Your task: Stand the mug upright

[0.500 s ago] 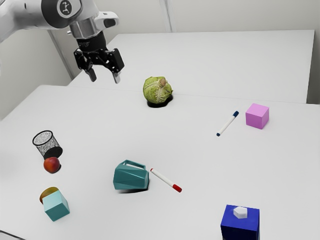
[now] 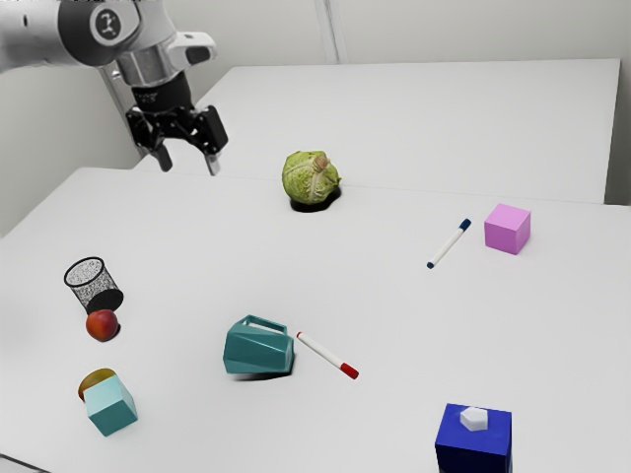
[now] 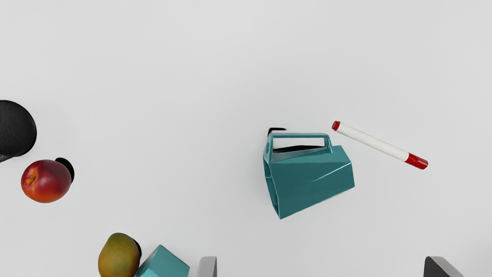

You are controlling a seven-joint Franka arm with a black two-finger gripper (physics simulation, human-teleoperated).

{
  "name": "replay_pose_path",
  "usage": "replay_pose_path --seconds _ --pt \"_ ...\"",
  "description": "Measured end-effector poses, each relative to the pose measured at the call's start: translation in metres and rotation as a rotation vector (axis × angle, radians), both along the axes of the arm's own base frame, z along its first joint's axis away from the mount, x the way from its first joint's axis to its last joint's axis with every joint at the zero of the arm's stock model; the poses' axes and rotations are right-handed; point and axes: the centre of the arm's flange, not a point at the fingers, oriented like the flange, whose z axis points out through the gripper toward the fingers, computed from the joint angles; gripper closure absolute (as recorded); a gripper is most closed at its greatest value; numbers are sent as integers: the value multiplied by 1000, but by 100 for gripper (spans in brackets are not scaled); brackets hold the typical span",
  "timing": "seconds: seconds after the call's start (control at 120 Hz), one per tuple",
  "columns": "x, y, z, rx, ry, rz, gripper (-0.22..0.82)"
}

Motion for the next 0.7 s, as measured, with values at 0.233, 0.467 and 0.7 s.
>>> replay_pose_path --seconds 0.233,0.467,0.7 --pt "-23 14 -29 -44 50 41 2" --pt "-37 33 -69 -97 62 92 2" --pt "-47 46 -120 -191 50 133 2"
